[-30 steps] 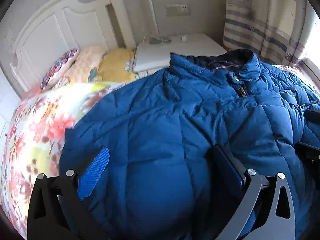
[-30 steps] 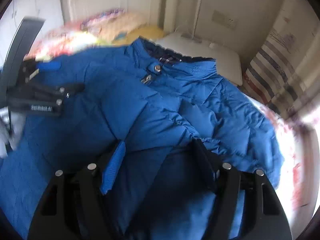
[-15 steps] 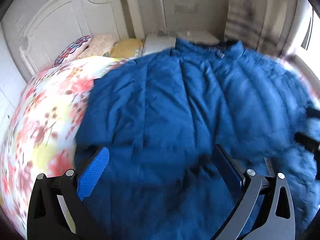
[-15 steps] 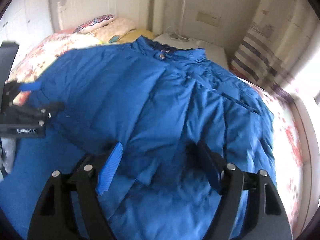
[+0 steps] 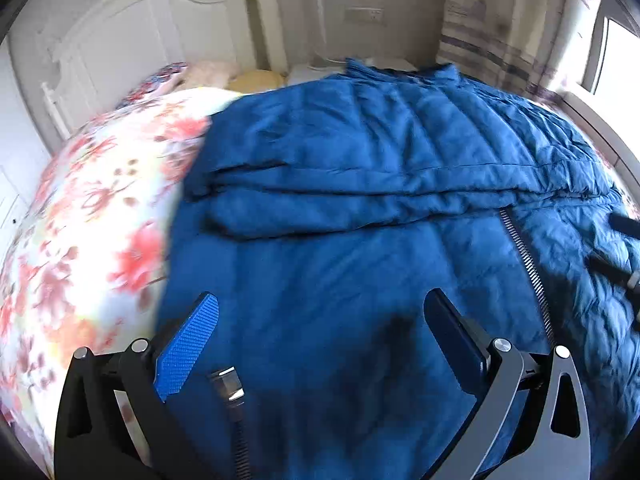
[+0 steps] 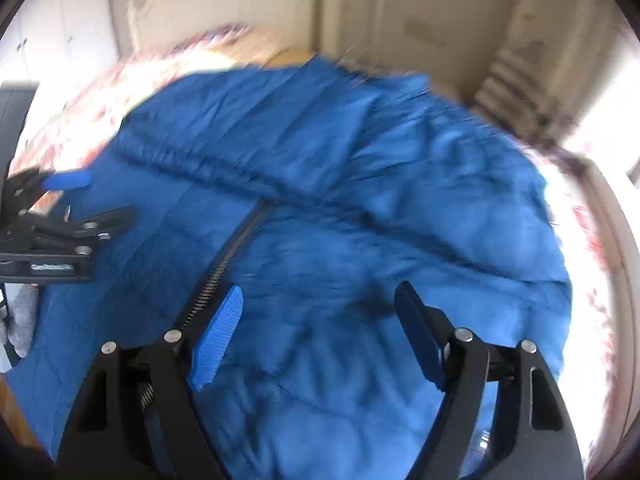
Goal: Fold large clothes
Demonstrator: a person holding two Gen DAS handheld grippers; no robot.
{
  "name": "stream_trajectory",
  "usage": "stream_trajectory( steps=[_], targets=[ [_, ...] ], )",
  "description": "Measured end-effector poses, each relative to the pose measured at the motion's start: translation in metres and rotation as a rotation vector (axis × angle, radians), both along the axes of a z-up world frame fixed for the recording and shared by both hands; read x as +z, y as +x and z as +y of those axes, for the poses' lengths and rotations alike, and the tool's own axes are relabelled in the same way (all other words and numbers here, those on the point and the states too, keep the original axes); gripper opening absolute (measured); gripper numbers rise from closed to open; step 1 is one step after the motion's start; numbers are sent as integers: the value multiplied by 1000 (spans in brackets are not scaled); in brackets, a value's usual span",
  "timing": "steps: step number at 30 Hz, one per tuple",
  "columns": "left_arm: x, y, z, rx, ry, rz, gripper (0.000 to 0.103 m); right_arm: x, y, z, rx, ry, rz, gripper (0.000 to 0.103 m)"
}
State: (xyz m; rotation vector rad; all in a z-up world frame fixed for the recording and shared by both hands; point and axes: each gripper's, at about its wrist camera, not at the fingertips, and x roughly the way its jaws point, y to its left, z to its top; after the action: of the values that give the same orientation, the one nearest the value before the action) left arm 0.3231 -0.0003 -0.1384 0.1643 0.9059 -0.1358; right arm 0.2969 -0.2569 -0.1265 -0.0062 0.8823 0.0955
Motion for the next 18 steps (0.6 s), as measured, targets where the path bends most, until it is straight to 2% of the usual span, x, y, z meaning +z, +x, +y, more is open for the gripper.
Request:
stream_trajectory(
  steps=[2,3,4,5,7,8,10,14,16,18],
  targets=[
    [-14,2,23,56,4,38,99,-13,-5,-36,-101,-2,24,82],
    [-19,5,33,67,-33,73,99,-29,-5,-52,-126,10,72,83],
    [-20,7,44,76,-101,95,99,-33,-8,-62,-124,74,73,84],
    [-17,5,51,105,-108,87,99,-29,-15,-72,-132,130,59,83],
    [-12,-2,59,147,-69,66,99,-23,-23,-71,-145,78,84,83],
    [-9,-7,62,148,-81,58,99,-18,-30,-68,-152,56,75,83],
    [4,-34,62,123,-127,22,99,-2,-57,-57,-130,76,25,83],
    [21,-87,38,29,-141,-42,99,14,-97,-6,-9,67,-35,84],
    [17,-106,8,-44,-88,-41,99,10,-112,29,92,26,-41,84],
    [-2,-115,-15,-66,7,-23,99,-10,-120,61,143,-54,5,84]
  ],
)
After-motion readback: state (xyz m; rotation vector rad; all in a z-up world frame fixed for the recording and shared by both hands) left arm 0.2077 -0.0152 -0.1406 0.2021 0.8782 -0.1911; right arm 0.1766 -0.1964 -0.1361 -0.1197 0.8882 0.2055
